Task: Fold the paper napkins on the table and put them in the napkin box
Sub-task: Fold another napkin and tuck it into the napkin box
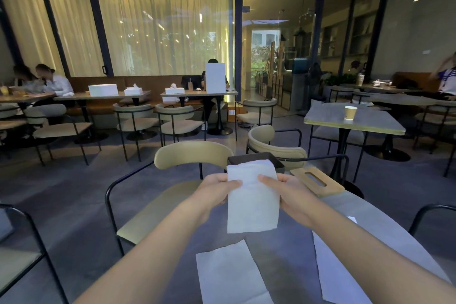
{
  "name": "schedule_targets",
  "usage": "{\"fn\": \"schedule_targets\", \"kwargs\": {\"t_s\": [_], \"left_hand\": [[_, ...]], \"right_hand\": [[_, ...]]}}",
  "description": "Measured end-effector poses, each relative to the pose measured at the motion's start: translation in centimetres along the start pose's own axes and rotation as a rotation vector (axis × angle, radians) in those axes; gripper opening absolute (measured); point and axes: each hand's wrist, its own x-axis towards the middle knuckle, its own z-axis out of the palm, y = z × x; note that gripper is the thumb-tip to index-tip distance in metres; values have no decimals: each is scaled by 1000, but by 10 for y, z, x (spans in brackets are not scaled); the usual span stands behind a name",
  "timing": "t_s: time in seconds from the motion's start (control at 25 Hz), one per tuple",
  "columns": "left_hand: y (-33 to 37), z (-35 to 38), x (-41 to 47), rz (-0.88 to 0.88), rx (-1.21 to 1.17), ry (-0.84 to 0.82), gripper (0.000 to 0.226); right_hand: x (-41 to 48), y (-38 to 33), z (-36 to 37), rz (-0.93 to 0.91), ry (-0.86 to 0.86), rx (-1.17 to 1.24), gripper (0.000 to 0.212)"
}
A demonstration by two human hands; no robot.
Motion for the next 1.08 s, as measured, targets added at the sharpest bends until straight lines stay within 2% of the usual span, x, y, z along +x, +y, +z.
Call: {"fn": "schedule_targets", "kwargs": {"t_s": [0.12,0.4,0.48,0.6,0.72,0.88,1.0,1.08], "left_hand": [[3,-1,-1,44,-74,10,21],[13,4,-7,165,-181,-87,25],[14,4,-5,189,-161,-64,28],[10,3,3,189,-77,29,45],[6,3,11,205,-18,120,43],[13,8,11,198,-83,169,36],[21,11,12,173,-166,171,19],[17,11,20,237,-2,164,14]], "right_hand": [[-4,-3,-4,-22,-29,-6,31],[-6,-16,-16,-155,-97,-19,24],[-6,-17,-16,-167,-101,-24,17],[-12,-23,-13,-151,-112,-13,29],[-14,-26,-12,-111,-186,41,28],[-6,-18,-15,-200,-46,-290,13],[10,-16,-21,-253,60,-367,11],[26,-16,-28,-276,96,-390,12]]}}
